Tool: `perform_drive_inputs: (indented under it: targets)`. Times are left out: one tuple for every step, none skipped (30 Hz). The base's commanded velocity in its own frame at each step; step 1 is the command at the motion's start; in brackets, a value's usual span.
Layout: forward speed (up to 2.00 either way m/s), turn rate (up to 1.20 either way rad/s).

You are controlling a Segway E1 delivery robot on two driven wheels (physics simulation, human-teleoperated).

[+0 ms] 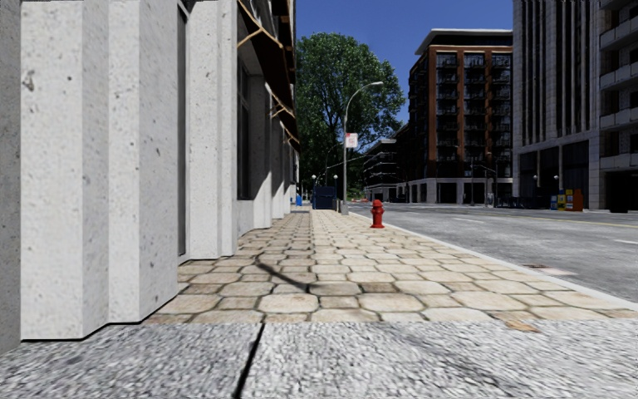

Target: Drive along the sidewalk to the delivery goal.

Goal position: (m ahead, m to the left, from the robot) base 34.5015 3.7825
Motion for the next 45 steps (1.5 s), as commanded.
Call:
perform_drive_inputs:
  targets:
    - [2.0, 0.11]
    - [2.0, 0.15]
    - [2.0, 0.17]
    - [2.0, 0.2]
    - [2.0, 0.2]
    - [2.0, 0.21]
    - [2.0, 0.21]
    - [2.0, 0.21]
    - [2.0, 0.21]
    - [2.0, 0.21]
    - [2.0, 0.21]
    - [2.0, 0.21]
    - [2.0, 0.21]
    - [2.0, 0.21]
    - [2.0, 0.22]
    - [2.0, 0.22]
    - [2.0, 0.22]
    - [2.0, 0.2]
    - [2.0, 0.2]
    - [2.0, 0.0]
    - [2.0, 0.0]
    - [2.0, 0.0]
    - [2.0, 0.0]
    - [2.0, 0.0]
    - [2.0, 0.0]
    - [2.0, 0.0]
    - [2.0, 0.0]
    - [2.0, 0.0]
    - [2.0, 0.0]
    - [2.0, 0.0]
    - [2.0, 0.0]
    - [2.0, 0.0]
    - [2.0, 0.0]
    - [2.0, 0.0]
    - [2.0, 0.0]
    - [2.0, 0.0]
    - [2.0, 0.0]
    - [2.0, 0.0]
    - [2.0, 0.0]
    - [2.0, 0.0]
    - [2.0, 0.0]
    - [2.0, 0.0]
    - [2.0, 0.0]
    - [2.0, 0.0]
    - [2.0, 0.0]
